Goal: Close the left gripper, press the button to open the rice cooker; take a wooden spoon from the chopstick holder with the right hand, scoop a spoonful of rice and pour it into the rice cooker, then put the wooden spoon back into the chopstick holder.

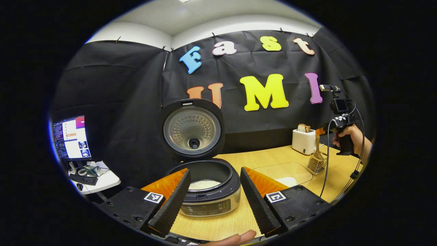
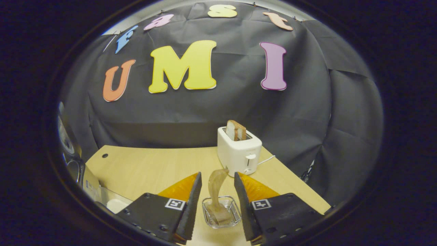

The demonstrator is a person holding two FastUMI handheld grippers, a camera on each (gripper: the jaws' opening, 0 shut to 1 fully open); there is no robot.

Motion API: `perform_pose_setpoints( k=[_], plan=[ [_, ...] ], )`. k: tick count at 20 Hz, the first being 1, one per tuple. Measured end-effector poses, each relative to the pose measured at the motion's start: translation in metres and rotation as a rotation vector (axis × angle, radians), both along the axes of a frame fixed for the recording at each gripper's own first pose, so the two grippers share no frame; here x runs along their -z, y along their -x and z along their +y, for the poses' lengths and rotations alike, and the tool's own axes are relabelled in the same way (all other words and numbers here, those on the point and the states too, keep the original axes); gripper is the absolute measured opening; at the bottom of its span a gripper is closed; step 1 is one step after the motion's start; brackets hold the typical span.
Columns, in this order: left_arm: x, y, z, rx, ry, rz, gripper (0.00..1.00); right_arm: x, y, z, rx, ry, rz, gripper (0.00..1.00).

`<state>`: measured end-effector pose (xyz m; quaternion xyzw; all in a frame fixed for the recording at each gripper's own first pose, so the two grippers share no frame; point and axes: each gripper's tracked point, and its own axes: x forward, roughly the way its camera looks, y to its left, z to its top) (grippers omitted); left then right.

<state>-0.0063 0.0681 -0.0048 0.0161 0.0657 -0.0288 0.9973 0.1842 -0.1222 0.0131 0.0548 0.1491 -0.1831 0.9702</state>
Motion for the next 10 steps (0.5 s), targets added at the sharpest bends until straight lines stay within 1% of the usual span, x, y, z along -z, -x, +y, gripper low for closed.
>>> perform_pose_setpoints(
  k=[1, 3, 4, 7, 8, 10],
  plan=[
    [-0.003, 0.002, 0.002, -0.009, 0.0, -0.008, 0.93, -0.003, 0.005, 0.005, -0.001, -0.006, -0.008, 0.63],
    [-0.007, 0.005, 0.001, -0.02, 0.003, -0.021, 0.95, -0.008, 0.015, 0.004, -0.004, -0.012, -0.021, 0.7],
    [-0.012, 0.006, 0.003, -0.036, -0.01, -0.035, 0.95, -0.01, 0.021, 0.003, 0.0, -0.014, -0.027, 0.76],
    [-0.018, 0.008, 0.014, -0.094, -0.044, -0.053, 0.95, -0.018, 0.037, 0.007, -0.043, 0.006, -0.068, 0.9],
    [-0.021, 0.009, 0.02, -0.119, -0.04, -0.064, 0.95, -0.017, 0.042, 0.009, -0.064, 0.011, -0.072, 0.89],
    [-0.027, 0.007, 0.025, -0.141, -0.03, -0.057, 0.95, -0.015, 0.051, 0.007, -0.085, 0.022, -0.079, 0.91]
  ],
)
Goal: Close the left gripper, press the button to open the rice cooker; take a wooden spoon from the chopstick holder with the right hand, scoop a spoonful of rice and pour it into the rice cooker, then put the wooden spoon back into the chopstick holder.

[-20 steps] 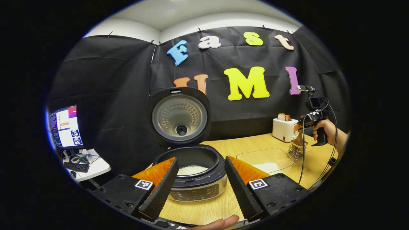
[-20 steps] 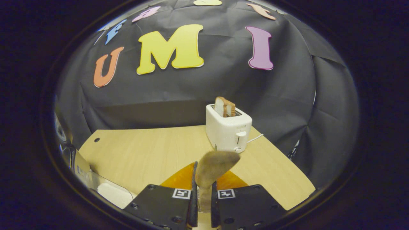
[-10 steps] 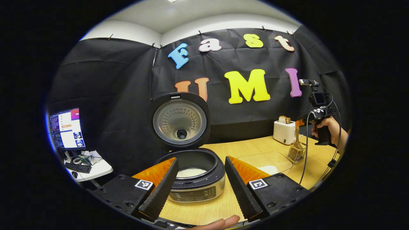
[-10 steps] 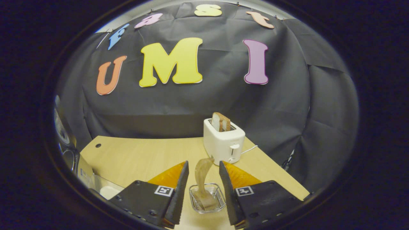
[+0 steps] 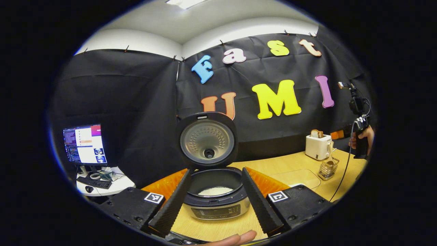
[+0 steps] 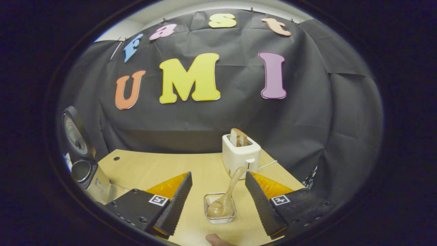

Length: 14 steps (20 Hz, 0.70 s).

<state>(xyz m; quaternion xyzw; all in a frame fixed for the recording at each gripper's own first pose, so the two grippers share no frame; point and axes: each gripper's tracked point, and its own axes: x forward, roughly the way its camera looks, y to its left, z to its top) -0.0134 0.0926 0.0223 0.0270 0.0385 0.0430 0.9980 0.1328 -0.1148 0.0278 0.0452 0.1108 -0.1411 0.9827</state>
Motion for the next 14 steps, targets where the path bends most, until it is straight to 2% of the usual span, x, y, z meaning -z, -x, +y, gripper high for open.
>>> perform_pose_setpoints(
  k=[2, 3, 4, 5, 6, 9, 11, 14],
  plan=[
    [-0.017, -0.002, 0.016, -0.059, -0.029, -0.007, 0.95, -0.006, 0.011, -0.003, -0.009, 0.038, -0.033, 0.94],
    [-0.026, -0.006, 0.022, -0.08, -0.032, -0.013, 0.95, -0.012, 0.015, -0.006, -0.002, 0.068, -0.061, 0.92],
    [-0.036, -0.01, 0.024, -0.082, -0.017, -0.018, 1.0, -0.015, 0.02, -0.011, 0.013, 0.093, -0.08, 0.92],
    [-0.045, -0.016, 0.026, -0.081, 0.006, -0.02, 0.95, -0.015, 0.026, -0.008, 0.009, 0.1, -0.095, 0.94],
    [-0.058, -0.021, 0.025, -0.073, 0.035, -0.031, 0.98, -0.014, 0.032, -0.002, -0.011, 0.085, -0.104, 0.96],
    [-0.091, -0.041, 0.024, -0.029, 0.118, -0.051, 0.98, -0.01, 0.048, 0.009, -0.063, 0.046, -0.123, 0.94],
    [-0.111, -0.057, 0.029, -0.007, 0.127, -0.065, 0.98, -0.009, 0.056, 0.009, -0.067, 0.05, -0.14, 0.93],
    [-0.13, -0.079, 0.053, -0.036, 0.132, -0.095, 0.98, -0.005, 0.066, 0.009, -0.067, 0.046, -0.161, 0.94]
  ],
)
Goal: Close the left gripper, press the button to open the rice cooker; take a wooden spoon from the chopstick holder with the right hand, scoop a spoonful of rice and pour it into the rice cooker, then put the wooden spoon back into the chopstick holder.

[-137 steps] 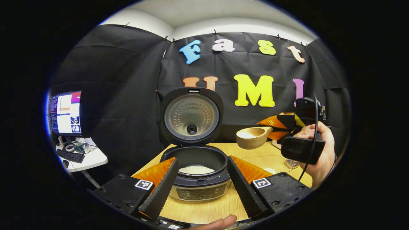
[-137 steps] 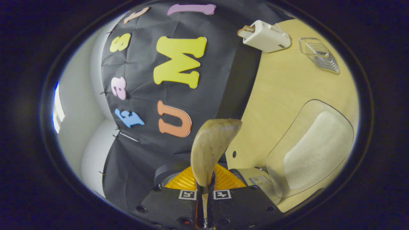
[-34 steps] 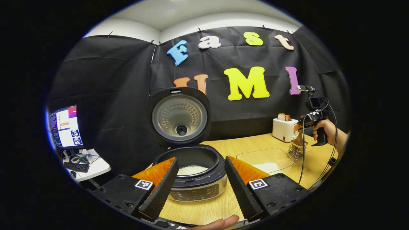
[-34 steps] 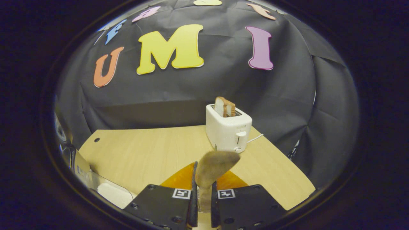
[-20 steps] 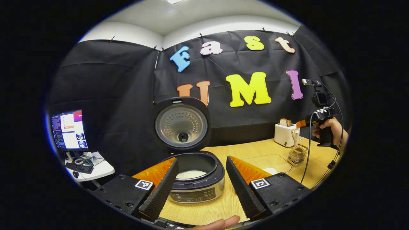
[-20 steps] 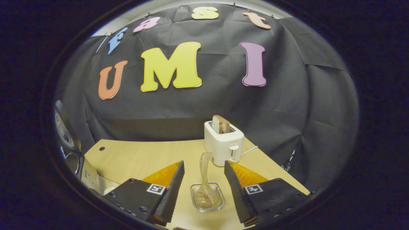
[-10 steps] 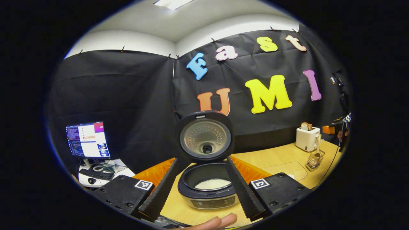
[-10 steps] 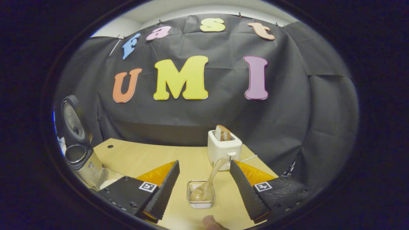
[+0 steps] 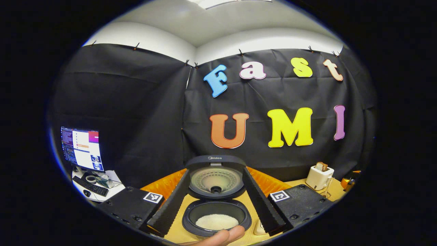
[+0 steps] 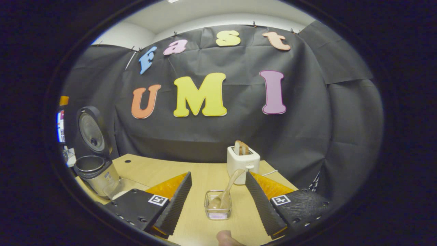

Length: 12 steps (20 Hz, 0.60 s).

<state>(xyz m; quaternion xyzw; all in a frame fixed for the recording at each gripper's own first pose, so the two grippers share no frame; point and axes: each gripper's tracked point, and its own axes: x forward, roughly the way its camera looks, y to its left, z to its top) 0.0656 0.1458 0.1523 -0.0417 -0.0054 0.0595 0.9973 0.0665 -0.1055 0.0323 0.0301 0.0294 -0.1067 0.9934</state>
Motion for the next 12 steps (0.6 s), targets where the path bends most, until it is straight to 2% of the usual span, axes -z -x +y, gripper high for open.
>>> perform_pose_setpoints(
  k=[3, 4, 7, 10, 12],
  plan=[
    [-0.022, -0.029, 0.007, 0.015, 0.015, -0.043, 0.98, 0.003, 0.009, 0.004, -0.02, -0.026, -0.015, 0.92],
    [-0.029, -0.041, 0.005, 0.034, 0.018, -0.061, 0.93, 0.001, 0.012, 0.004, -0.024, -0.029, -0.025, 0.92],
    [-0.042, -0.075, -0.003, 0.083, -0.034, -0.105, 1.0, 0.0, 0.017, 0.0, -0.008, -0.035, -0.05, 0.92],
    [-0.051, -0.111, -0.011, 0.109, -0.056, -0.157, 0.97, 0.002, 0.022, 0.004, -0.019, -0.035, -0.05, 0.94],
    [-0.042, -0.135, -0.012, 0.113, -0.052, -0.148, 0.97, 0.002, 0.027, 0.003, -0.023, -0.02, -0.059, 0.94]
  ],
)
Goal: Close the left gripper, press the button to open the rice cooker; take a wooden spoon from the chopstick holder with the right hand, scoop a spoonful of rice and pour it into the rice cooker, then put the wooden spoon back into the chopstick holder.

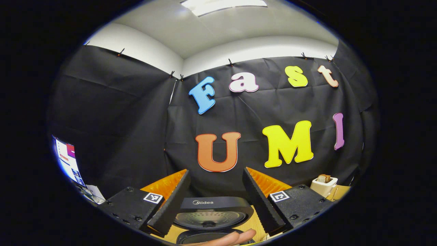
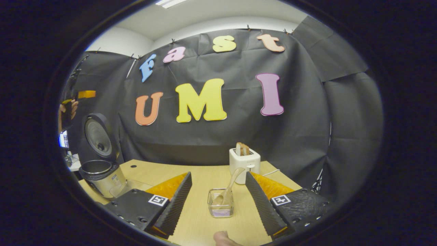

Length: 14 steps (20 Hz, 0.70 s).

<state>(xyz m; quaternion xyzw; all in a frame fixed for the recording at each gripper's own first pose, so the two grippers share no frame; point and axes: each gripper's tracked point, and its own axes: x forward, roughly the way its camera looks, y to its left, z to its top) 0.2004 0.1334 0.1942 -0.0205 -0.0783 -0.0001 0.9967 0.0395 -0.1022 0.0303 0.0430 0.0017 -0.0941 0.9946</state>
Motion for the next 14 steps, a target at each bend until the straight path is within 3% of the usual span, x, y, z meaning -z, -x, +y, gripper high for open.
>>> perform_pose_setpoints(
  k=[3, 6, 7, 9, 14],
  plan=[
    [0.012, -0.034, 0.015, -0.06, -0.031, 0.022, 0.98, 0.007, 0.008, -0.005, 0.025, 0.015, 0.007, 0.94],
    [0.03, -0.056, 0.018, -0.047, -0.008, 0.078, 0.93, 0.006, 0.024, -0.007, 0.062, 0.025, -0.007, 0.94],
    [0.039, -0.064, 0.017, -0.032, 0.012, 0.11, 0.98, 0.007, 0.029, -0.003, 0.056, 0.01, -0.015, 0.94],
    [0.062, -0.074, 0.016, -0.02, 0.014, 0.186, 0.98, 0.008, 0.035, 0.008, 0.024, -0.003, -0.025, 0.92],
    [0.064, -0.065, 0.017, -0.028, -0.016, 0.191, 0.98, 0.013, 0.036, 0.016, -0.004, 0.062, -0.022, 0.92]
  ],
)
